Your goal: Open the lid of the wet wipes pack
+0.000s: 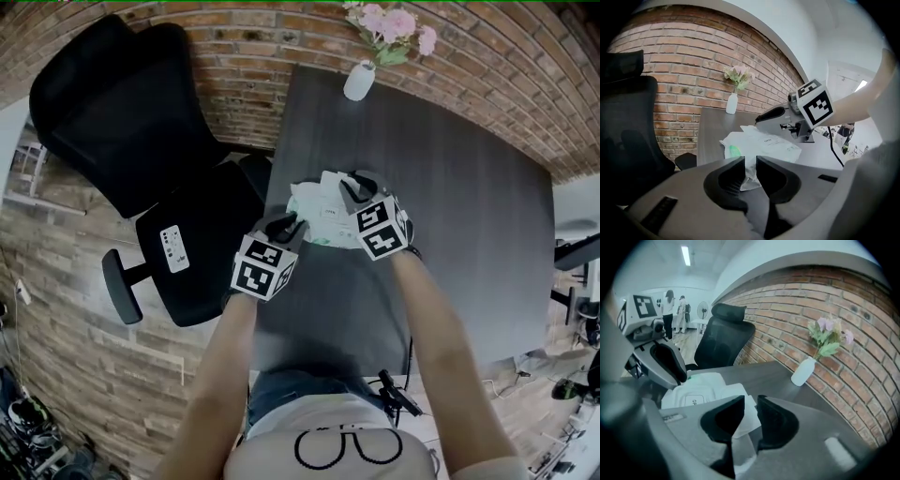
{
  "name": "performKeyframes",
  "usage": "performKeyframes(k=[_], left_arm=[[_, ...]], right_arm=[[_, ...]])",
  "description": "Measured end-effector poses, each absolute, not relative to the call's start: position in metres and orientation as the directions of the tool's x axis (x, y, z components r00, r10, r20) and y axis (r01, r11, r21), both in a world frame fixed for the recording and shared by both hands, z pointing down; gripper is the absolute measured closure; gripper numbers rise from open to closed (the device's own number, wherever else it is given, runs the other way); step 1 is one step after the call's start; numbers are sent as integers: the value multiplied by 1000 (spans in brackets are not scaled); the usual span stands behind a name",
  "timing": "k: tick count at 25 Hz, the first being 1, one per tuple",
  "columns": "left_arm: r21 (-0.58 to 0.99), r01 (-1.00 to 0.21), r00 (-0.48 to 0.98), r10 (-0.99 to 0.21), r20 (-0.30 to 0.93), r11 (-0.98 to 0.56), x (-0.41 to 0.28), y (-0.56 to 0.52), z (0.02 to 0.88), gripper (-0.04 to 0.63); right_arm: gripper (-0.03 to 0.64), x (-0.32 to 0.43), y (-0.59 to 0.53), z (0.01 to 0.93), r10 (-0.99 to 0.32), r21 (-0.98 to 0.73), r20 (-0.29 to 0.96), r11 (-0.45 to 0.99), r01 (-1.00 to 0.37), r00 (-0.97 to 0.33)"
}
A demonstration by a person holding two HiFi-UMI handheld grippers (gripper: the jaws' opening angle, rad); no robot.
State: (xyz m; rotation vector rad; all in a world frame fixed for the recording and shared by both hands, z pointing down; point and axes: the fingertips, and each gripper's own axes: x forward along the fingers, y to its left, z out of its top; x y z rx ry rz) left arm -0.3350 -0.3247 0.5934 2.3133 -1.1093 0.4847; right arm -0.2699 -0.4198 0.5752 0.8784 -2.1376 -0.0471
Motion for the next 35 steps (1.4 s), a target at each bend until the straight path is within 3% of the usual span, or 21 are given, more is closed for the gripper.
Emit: performKeyframes(k=[8,13,21,24,26,35], left_arm=[[236,-843,536,-727,428,-483,-348,-306,545,523],[161,-868,496,-807,319,-470,-352,-286,488,523],[46,-901,433,-891,133,-431,-355,-254,390,526],[-8,-912,410,-910,65,-411,-358,-247,351,547],[-47,-907,418,-908,31,-419,-354,-240,328,597],[-109,-907,417,-904,-95,-407,-348,-225,260,597]], right_arm=[[546,-262,-386,496,-675,310,512,722,-618,-531],[617,-252,-344,448,-712,331,417,697,-636,-565],[620,-231,-284,380,-765,296,278,643,-706,-580],[621,-224,-266,348,-797,268,192,604,-751,-573],[621,-215,-255,329,-815,232,138,579,-781,-563],[621,-189,-224,273,-839,150,17,539,-829,-543]])
